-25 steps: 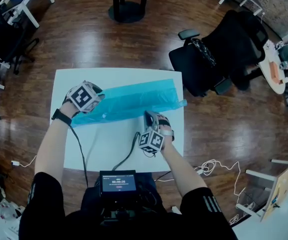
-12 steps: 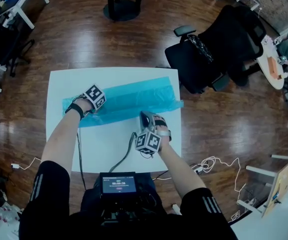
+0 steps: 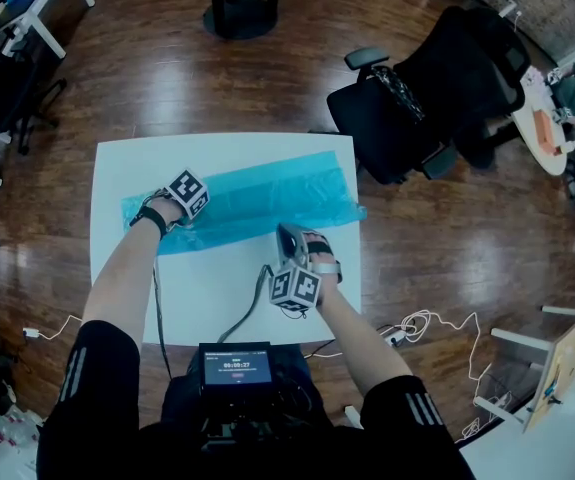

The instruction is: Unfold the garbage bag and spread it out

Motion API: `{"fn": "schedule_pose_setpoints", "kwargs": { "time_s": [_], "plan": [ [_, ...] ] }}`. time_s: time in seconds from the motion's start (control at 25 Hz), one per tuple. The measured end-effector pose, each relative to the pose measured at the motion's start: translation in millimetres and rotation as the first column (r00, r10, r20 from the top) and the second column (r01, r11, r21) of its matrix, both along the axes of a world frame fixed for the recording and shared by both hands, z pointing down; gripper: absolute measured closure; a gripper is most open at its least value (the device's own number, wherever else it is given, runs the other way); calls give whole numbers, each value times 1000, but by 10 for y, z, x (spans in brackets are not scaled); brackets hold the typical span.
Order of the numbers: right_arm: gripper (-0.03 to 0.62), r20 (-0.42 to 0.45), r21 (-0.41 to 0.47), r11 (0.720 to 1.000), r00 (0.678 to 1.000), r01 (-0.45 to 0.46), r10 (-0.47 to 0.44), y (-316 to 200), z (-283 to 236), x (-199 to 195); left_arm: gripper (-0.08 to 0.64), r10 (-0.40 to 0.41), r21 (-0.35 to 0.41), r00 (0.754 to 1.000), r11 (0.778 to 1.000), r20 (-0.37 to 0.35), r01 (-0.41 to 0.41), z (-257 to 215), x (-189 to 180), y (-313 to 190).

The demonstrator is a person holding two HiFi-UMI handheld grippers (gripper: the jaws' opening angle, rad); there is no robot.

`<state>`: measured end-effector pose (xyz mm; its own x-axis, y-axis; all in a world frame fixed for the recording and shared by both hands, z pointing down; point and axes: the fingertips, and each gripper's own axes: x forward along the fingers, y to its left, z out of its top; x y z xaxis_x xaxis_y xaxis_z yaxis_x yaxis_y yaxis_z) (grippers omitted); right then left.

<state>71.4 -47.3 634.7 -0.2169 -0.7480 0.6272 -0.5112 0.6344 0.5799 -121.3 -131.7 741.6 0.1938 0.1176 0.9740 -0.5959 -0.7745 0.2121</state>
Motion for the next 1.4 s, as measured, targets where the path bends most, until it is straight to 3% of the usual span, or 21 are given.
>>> {"fn": "schedule_pose_setpoints", "kwargs": {
  "time_s": [0.4,0.76,0.92,1.2,1.4],
  "plan": [
    [554,-51,11,996,995,88,-88,333,-1,-35,509,13,30,1000,999,14,-14,-2,-27,-8],
    [555,-92,-51,989,986,136,-141,684,305,-66,509,22,65,1000,998,21,-23,-7,-14,-30],
    [555,-94,-101,988,988,116,-125,773,503,-37,509,39,98,999,994,31,-42,0,-24,-39],
    [520,19,-188,982,1000,18,-15,801,453,78,508,45,107,999,993,19,-47,-29,28,-9],
    [486,157,-205,978,988,30,2,817,-45,70,508,49,121,999,991,23,-52,-38,17,-16]
  ]
}}
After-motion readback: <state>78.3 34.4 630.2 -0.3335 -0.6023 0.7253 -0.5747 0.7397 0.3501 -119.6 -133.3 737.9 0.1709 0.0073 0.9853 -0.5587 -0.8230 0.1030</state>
